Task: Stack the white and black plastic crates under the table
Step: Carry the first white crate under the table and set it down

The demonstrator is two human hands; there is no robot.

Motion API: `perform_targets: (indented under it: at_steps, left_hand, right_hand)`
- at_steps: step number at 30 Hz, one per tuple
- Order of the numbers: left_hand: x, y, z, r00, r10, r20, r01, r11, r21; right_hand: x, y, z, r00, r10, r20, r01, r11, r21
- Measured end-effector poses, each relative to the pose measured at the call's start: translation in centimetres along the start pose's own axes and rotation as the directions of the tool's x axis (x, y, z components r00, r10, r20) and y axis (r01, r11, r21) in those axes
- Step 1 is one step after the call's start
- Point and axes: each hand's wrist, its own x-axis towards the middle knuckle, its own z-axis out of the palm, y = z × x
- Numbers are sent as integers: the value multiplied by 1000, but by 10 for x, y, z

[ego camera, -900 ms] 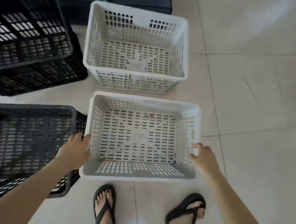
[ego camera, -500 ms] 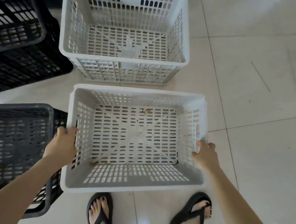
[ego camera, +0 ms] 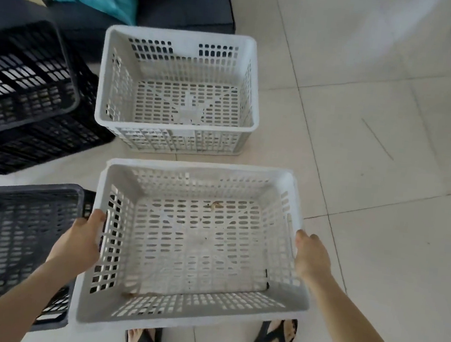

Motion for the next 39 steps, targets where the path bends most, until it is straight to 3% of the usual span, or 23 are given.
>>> perform_targets:
  at_steps: [10, 18, 26, 39]
  left_hand:
    - [-118, 119, -136, 996, -87, -4, 87, 996, 2]
    - [-132, 239, -228, 992, -123, 6, 123, 992, 41]
    - [-57, 374, -321, 995, -95, 29, 95, 995, -22]
    - [137, 575, -493, 997, -79, -16, 77, 993, -89]
  right_hand:
    - [-48, 99, -185, 994, -102, 25, 104, 992, -76]
    - [-18, 168, -345, 993, -112, -40, 110, 992, -54]
    - [84, 216, -489, 989, -100, -104, 95, 994, -53]
    - [325, 218, -718, 979, -138, -152, 139, 990, -5]
